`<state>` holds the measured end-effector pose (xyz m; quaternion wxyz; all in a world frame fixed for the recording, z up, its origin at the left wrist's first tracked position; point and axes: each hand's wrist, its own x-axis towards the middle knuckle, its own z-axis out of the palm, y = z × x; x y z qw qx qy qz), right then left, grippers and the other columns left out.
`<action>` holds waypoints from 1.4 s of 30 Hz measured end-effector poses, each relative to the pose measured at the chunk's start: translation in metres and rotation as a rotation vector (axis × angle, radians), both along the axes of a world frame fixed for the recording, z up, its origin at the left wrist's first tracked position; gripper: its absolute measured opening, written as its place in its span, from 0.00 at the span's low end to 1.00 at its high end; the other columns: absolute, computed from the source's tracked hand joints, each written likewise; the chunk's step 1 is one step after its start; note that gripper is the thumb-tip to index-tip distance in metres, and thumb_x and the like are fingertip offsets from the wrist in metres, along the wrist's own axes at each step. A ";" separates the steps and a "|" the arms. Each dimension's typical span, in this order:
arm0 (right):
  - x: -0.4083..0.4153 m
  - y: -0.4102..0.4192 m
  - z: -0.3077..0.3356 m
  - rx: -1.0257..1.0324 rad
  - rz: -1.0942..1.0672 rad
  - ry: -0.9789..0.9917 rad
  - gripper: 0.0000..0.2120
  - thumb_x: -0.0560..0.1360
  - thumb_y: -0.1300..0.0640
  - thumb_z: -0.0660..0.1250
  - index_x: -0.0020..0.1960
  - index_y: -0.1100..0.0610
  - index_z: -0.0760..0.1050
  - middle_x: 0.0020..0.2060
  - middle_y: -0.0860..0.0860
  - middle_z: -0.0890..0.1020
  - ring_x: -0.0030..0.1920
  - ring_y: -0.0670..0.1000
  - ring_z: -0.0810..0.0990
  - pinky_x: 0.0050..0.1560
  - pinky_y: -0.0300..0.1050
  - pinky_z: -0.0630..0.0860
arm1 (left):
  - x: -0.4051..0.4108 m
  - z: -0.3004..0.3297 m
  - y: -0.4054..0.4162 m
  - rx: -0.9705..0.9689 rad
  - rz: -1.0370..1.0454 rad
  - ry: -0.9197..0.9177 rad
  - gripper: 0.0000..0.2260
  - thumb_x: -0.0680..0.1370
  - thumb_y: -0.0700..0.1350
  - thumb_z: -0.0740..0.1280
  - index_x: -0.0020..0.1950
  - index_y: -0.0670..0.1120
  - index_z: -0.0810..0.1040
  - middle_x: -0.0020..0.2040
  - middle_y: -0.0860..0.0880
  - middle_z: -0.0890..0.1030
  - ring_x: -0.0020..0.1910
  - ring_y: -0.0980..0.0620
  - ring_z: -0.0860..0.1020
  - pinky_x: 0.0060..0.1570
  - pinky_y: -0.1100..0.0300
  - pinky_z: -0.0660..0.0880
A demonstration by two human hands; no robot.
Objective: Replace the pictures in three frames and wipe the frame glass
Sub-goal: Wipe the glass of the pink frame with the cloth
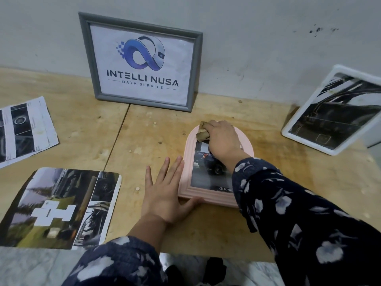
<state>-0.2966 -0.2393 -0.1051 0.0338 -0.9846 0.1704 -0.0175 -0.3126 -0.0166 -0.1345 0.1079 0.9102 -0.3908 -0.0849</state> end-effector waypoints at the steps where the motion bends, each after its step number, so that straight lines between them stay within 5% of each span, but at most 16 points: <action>1: -0.001 0.005 0.000 0.014 0.022 0.006 0.25 0.71 0.66 0.60 0.67 0.54 0.71 0.63 0.50 0.76 0.59 0.57 0.73 0.62 0.50 0.67 | 0.000 0.001 0.000 0.013 0.002 -0.007 0.46 0.68 0.79 0.42 0.80 0.53 0.43 0.78 0.59 0.40 0.77 0.54 0.37 0.72 0.39 0.35; 8: -0.035 0.041 -0.002 0.329 0.023 -0.026 0.25 0.73 0.68 0.59 0.69 0.55 0.71 0.71 0.48 0.69 0.70 0.53 0.67 0.67 0.43 0.63 | 0.001 -0.001 -0.002 0.057 0.022 -0.023 0.48 0.68 0.79 0.42 0.79 0.51 0.38 0.78 0.54 0.33 0.77 0.54 0.34 0.72 0.39 0.35; 12: -0.052 0.046 0.013 0.493 0.066 -0.009 0.21 0.71 0.68 0.58 0.58 0.56 0.80 0.60 0.52 0.80 0.60 0.54 0.76 0.61 0.47 0.71 | 0.000 -0.001 -0.002 0.038 0.060 -0.002 0.51 0.68 0.79 0.46 0.79 0.49 0.37 0.78 0.52 0.33 0.76 0.53 0.34 0.73 0.40 0.36; 16: -0.060 0.038 0.033 0.710 -0.178 -0.126 0.21 0.72 0.71 0.56 0.53 0.56 0.81 0.51 0.53 0.82 0.52 0.54 0.78 0.53 0.46 0.74 | 0.000 0.000 -0.001 0.047 0.032 0.006 0.49 0.67 0.79 0.42 0.79 0.50 0.36 0.78 0.53 0.35 0.77 0.53 0.35 0.72 0.38 0.36; 21: -0.044 0.003 0.037 0.435 -0.396 -0.311 0.29 0.71 0.72 0.57 0.65 0.48 0.75 0.60 0.50 0.79 0.52 0.53 0.79 0.42 0.39 0.73 | 0.001 0.001 -0.002 0.074 -0.007 -0.010 0.47 0.67 0.79 0.39 0.79 0.54 0.36 0.76 0.59 0.33 0.76 0.54 0.33 0.71 0.37 0.34; 24: -0.029 -0.003 0.012 0.355 -0.357 -0.114 0.29 0.72 0.70 0.55 0.68 0.49 0.72 0.66 0.54 0.75 0.64 0.58 0.74 0.57 0.42 0.72 | 0.001 -0.001 -0.002 0.055 -0.003 -0.001 0.47 0.67 0.79 0.39 0.79 0.54 0.39 0.77 0.60 0.37 0.76 0.55 0.35 0.72 0.38 0.34; 26: -0.025 0.009 -0.003 0.263 -0.263 0.092 0.28 0.75 0.68 0.57 0.74 0.54 0.64 0.74 0.54 0.62 0.74 0.54 0.60 0.71 0.48 0.60 | 0.002 -0.001 -0.001 0.050 -0.003 0.006 0.47 0.67 0.79 0.40 0.79 0.54 0.40 0.78 0.60 0.39 0.77 0.55 0.35 0.72 0.38 0.34; 28: -0.027 0.021 -0.008 0.271 -0.200 0.144 0.30 0.76 0.67 0.58 0.76 0.53 0.57 0.77 0.51 0.53 0.77 0.50 0.50 0.74 0.47 0.48 | 0.003 -0.002 -0.001 0.062 -0.013 -0.002 0.46 0.67 0.78 0.40 0.79 0.54 0.39 0.78 0.60 0.39 0.77 0.55 0.36 0.72 0.38 0.35; 34: -0.068 0.055 -0.007 0.282 -0.068 0.042 0.28 0.75 0.69 0.56 0.74 0.54 0.63 0.75 0.50 0.61 0.76 0.48 0.56 0.75 0.44 0.45 | 0.003 -0.005 0.000 0.055 -0.022 -0.016 0.46 0.68 0.77 0.41 0.79 0.52 0.41 0.79 0.58 0.42 0.77 0.54 0.38 0.72 0.37 0.35; 42: -0.098 0.075 0.008 0.362 -0.071 0.123 0.22 0.77 0.59 0.63 0.70 0.48 0.69 0.69 0.48 0.72 0.69 0.52 0.69 0.71 0.47 0.63 | 0.003 -0.005 0.000 0.026 -0.015 -0.026 0.45 0.69 0.77 0.44 0.79 0.52 0.42 0.79 0.57 0.43 0.78 0.54 0.39 0.72 0.38 0.37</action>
